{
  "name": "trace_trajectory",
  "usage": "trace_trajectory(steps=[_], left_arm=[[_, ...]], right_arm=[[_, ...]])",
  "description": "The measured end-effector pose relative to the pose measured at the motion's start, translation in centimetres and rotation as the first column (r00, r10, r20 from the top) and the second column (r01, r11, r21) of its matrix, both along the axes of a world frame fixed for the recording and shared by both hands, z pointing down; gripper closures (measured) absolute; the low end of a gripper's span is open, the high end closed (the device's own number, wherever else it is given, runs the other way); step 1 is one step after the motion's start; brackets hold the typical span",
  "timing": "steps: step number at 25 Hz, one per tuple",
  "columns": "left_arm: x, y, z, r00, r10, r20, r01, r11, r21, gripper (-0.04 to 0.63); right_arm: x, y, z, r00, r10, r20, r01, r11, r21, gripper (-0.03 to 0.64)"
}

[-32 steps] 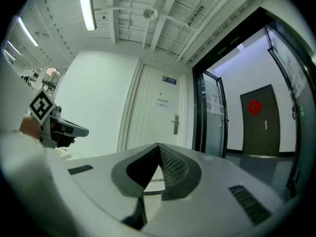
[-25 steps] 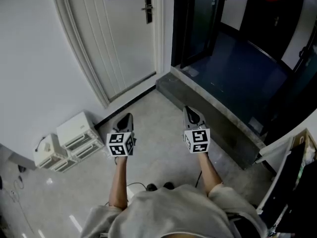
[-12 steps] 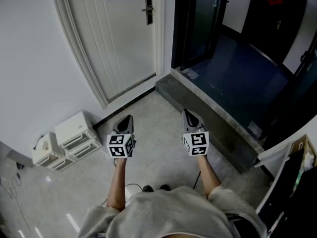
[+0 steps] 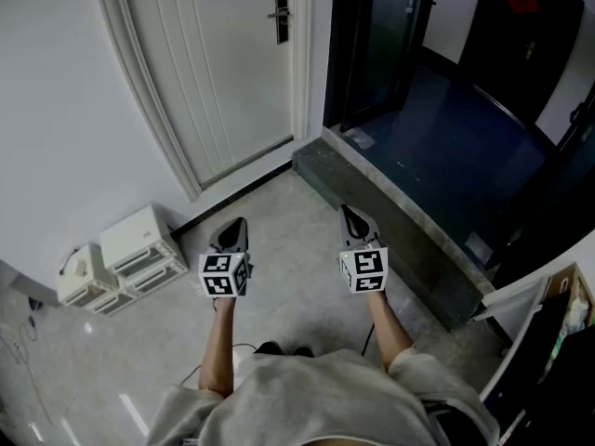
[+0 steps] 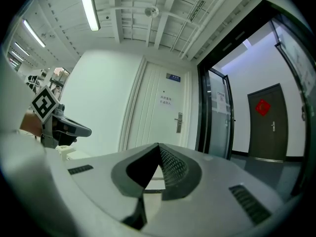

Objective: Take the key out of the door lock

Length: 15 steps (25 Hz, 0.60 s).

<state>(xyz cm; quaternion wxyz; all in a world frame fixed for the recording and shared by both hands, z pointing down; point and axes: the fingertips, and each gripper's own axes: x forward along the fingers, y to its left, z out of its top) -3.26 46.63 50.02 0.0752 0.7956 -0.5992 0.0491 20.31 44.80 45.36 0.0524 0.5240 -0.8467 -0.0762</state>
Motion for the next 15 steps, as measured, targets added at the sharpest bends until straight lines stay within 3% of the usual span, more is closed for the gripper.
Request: trace_trajectory(steps=[8,15], left_arm=[[-1.5,-3.3,2.2,1.0,-0.009,-0.006,0.009,1.0,-0.028,0.577],[-3.5,-10.6,3.8,0.999,0.007,-0.038,-0.009,0.999,-0.048,0.577]], right_arm=[[-0.9,-4.1,1.5,1.0,0.015,-0.006,-0.015,1.0,-0.023,0.595],[-3.5,-10.5,2.7,0.999,0.017,-0.033,-0.018,0.999,-0.029,0.594]])
